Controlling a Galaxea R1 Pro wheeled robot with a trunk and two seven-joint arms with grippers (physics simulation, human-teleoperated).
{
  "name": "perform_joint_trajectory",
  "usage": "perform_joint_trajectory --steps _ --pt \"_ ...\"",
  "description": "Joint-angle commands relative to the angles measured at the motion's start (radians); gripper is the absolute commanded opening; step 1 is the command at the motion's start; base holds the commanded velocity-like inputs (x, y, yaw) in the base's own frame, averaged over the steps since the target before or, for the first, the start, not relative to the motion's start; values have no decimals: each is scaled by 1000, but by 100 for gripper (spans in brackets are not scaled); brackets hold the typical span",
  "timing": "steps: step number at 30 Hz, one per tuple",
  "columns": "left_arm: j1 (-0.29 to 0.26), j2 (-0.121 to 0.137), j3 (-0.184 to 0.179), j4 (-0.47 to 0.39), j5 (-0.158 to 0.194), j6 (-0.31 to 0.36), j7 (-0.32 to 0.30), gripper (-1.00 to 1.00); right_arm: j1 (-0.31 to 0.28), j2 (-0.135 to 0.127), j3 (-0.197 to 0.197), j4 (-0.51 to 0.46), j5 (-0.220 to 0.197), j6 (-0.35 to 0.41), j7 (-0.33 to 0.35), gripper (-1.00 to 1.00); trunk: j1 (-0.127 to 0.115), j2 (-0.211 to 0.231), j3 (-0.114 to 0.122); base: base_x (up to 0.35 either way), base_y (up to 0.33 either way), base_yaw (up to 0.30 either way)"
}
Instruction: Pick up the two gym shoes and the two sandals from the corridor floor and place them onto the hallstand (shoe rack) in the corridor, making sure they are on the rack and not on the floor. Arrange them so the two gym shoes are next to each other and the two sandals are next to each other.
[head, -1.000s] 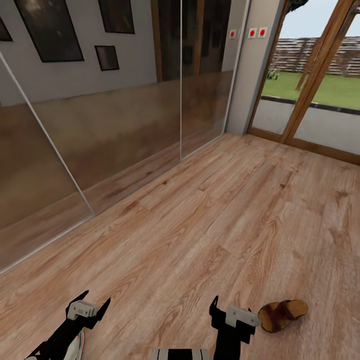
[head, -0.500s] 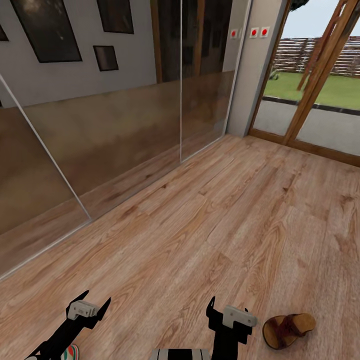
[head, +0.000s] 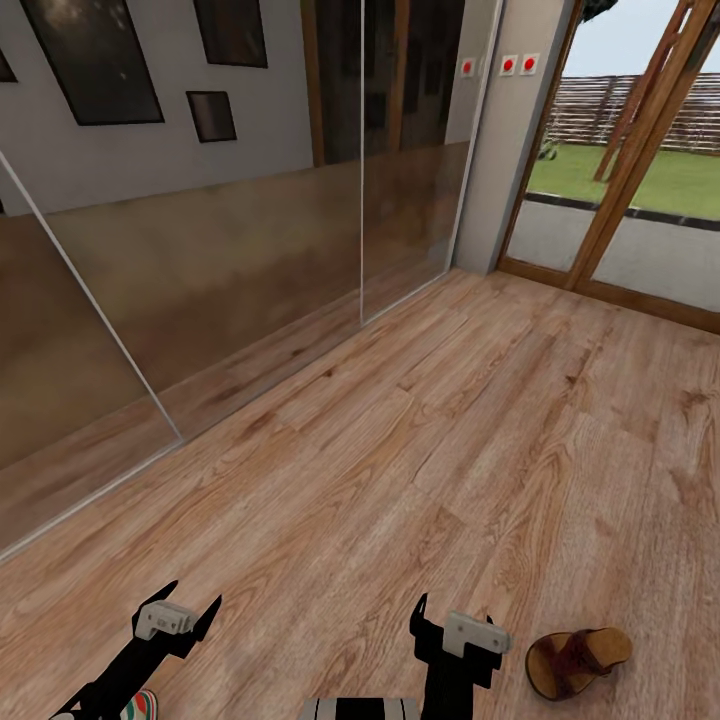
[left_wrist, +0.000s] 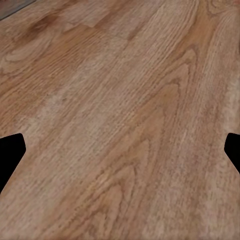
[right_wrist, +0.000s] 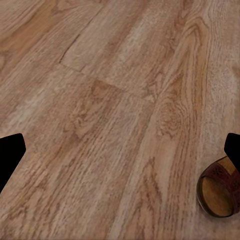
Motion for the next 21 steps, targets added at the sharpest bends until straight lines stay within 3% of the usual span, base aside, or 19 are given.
perform_joint_trajectory --steps 1,10,21 --pt "-1 -1 4 0 -9 -5 -4 100 -1 0 2 -1 -5 -1 -5 100 0 0 -1 0 0 0" --pt "-1 -1 4 0 -9 -5 -4 100 -1 0 4 -1 -5 -1 -5 100 0 0 -1 6 0 0" --pt "-1 -1 4 0 -9 -5 -4 100 -1 -1 11 -1 -5 -2 -4 100 0 0 -1 142 0 0"
